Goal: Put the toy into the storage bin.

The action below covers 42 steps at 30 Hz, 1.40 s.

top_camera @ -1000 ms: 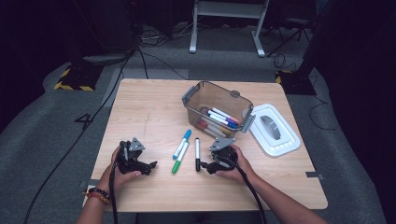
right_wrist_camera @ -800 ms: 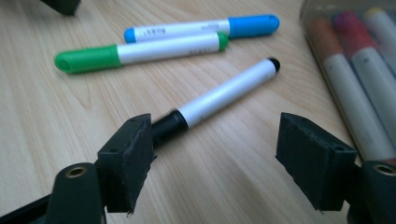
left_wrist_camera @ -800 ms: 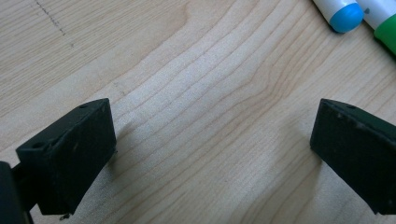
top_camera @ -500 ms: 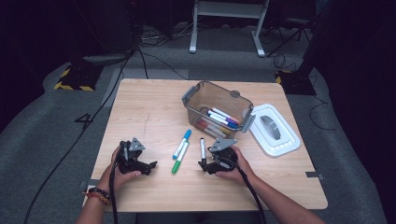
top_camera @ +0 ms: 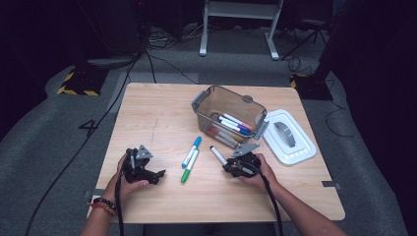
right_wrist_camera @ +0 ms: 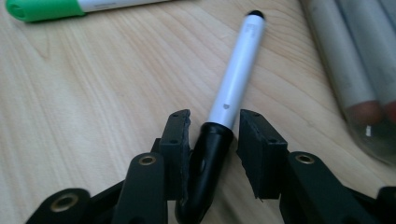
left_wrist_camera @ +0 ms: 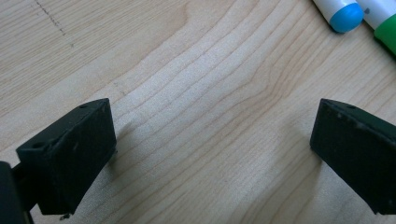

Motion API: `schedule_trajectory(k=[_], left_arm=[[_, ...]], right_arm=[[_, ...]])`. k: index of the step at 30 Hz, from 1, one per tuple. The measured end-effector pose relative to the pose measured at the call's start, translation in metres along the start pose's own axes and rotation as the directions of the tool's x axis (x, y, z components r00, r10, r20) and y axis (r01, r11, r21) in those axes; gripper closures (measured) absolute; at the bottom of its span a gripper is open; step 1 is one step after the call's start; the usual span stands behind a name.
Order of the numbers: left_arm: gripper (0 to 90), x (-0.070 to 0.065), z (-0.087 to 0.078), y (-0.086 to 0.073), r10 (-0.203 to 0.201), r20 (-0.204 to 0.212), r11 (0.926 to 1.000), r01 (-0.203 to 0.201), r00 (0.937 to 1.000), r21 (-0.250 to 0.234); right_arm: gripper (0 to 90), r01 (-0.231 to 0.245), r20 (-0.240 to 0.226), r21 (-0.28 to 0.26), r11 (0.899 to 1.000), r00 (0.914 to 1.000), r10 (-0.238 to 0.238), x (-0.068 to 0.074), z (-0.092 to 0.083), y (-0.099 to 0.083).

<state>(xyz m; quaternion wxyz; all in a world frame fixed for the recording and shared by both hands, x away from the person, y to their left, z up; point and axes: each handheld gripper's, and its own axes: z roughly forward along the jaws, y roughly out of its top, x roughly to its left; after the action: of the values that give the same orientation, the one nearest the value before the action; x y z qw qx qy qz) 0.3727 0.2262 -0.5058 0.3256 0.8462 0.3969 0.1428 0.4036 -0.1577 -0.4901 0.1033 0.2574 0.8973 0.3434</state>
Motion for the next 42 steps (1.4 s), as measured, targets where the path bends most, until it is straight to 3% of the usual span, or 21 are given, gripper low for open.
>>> schedule_trajectory(k=[7,12,19,25,35,42], left_arm=[[0.5,0.000,0.000,0.000,0.000,-0.001,1.0000,0.000,1.0000,0.000],[0.5,0.000,0.000,0.000,-0.005,0.000,1.0000,0.005,1.0000,-0.001],[0.5,0.000,0.000,0.000,-0.004,0.000,1.0000,0.004,1.0000,-0.002],[0.5,0.000,0.000,0.000,-0.005,0.000,1.0000,0.005,1.0000,-0.002],[0.5,0.000,0.000,0.000,-0.001,-0.002,1.0000,0.001,1.0000,-0.001],[0.5,0.000,0.000,0.000,0.003,-0.004,1.0000,-0.003,1.0000,0.001]], right_arm=[[65.1,0.011,-0.019,-0.021,1.000,0.9997,-0.011,-0.012,0.001,-0.002],[74.0,0.021,-0.034,-0.039,0.999,0.9992,-0.022,-0.018,0.001,-0.003],[74.5,0.070,-0.044,-0.011,0.997,0.9965,-0.071,-0.018,-0.002,-0.002],[74.6,0.097,-0.065,-0.055,0.994,0.9928,-0.101,-0.016,-0.018,0.003],[74.6,0.162,-0.084,-0.124,0.979,0.9813,-0.173,0.000,-0.047,0.015],[74.6,0.201,-0.077,-0.185,0.962,0.9730,-0.218,0.008,-0.075,0.029]])
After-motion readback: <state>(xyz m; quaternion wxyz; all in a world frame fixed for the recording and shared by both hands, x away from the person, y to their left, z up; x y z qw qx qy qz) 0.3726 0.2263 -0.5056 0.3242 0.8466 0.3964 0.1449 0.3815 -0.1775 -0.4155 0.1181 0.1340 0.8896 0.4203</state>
